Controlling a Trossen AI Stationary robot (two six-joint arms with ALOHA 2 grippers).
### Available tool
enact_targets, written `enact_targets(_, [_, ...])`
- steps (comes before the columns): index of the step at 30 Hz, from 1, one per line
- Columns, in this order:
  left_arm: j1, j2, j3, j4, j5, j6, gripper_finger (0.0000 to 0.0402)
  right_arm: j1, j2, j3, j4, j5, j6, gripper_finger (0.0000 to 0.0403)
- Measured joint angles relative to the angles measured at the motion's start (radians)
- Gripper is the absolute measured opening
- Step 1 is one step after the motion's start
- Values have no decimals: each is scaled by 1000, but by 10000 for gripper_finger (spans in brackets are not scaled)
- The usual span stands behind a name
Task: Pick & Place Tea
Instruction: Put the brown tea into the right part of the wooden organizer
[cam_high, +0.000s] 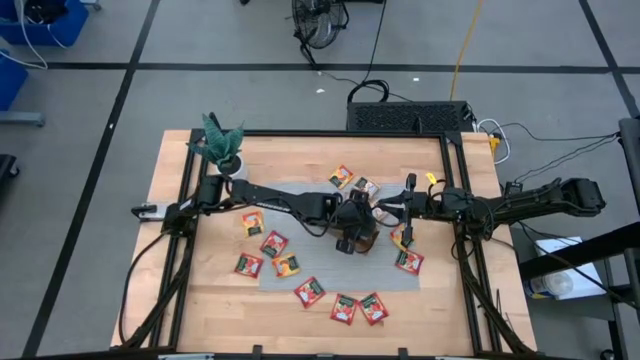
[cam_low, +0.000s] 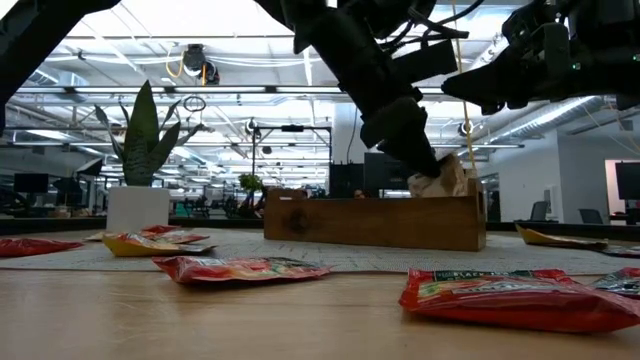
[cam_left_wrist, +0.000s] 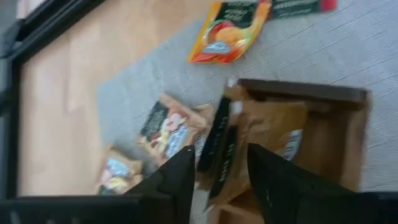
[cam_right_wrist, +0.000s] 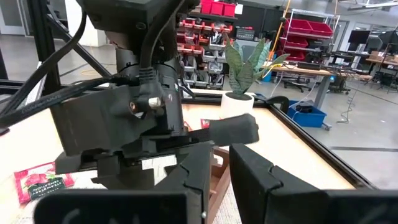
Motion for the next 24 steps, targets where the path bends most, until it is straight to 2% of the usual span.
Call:
enact_targets(12, [-1,-5,0,-4,-34,41,159,0,0,0,-17,0,0,45])
enact_targets(19, [-14,-59,0,-29,-128,61,158,0,0,0,-27,1,0,45])
enact_targets(22, [-26,-81,0,-83,-62,79,140,0,0,0,-30,1,0,45])
enact_targets(24, [-37,-86,0,-106,12,87,111,0,0,1,-32,1,0,45])
